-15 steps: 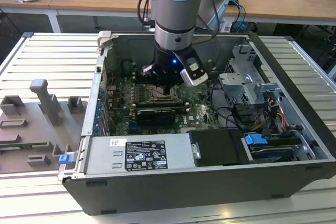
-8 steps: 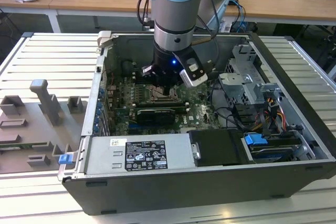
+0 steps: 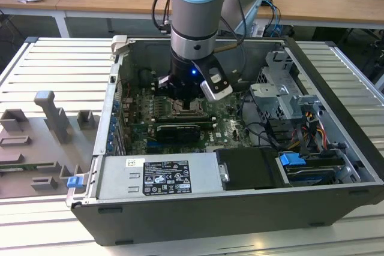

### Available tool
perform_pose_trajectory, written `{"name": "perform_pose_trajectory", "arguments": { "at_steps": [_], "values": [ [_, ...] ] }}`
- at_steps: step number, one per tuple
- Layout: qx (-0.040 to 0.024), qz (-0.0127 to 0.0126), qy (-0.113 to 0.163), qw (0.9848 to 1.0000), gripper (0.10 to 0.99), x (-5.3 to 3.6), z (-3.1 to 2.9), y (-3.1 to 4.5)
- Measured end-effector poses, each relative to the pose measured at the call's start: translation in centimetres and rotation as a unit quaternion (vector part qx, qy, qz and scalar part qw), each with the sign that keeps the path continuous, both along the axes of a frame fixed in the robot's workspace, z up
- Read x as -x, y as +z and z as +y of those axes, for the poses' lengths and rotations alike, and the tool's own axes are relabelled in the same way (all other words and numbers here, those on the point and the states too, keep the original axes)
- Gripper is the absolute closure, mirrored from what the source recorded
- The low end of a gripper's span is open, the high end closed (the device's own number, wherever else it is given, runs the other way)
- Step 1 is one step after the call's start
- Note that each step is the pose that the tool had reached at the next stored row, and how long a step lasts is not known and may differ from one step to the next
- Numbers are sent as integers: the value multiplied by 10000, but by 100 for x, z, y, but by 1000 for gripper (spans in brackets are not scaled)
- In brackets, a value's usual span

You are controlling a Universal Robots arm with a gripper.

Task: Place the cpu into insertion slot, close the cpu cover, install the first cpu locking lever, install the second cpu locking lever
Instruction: 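Install the second cpu locking lever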

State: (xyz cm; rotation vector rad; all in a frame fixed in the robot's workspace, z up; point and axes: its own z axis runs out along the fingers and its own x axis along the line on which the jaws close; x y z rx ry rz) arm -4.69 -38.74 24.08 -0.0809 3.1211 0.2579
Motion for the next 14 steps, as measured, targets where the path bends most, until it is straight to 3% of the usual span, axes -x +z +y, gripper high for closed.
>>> {"name": "perform_pose_trajectory", "arguments": {
  "at_steps": [5,10,14],
  "values": [
    [-25,0,0,10000,980,112,-2,-74],
    [-32,0,1,10000,980,124,-2,-181],
    [-91,0,0,10000,980,128,-6,-197]
  ]
}}
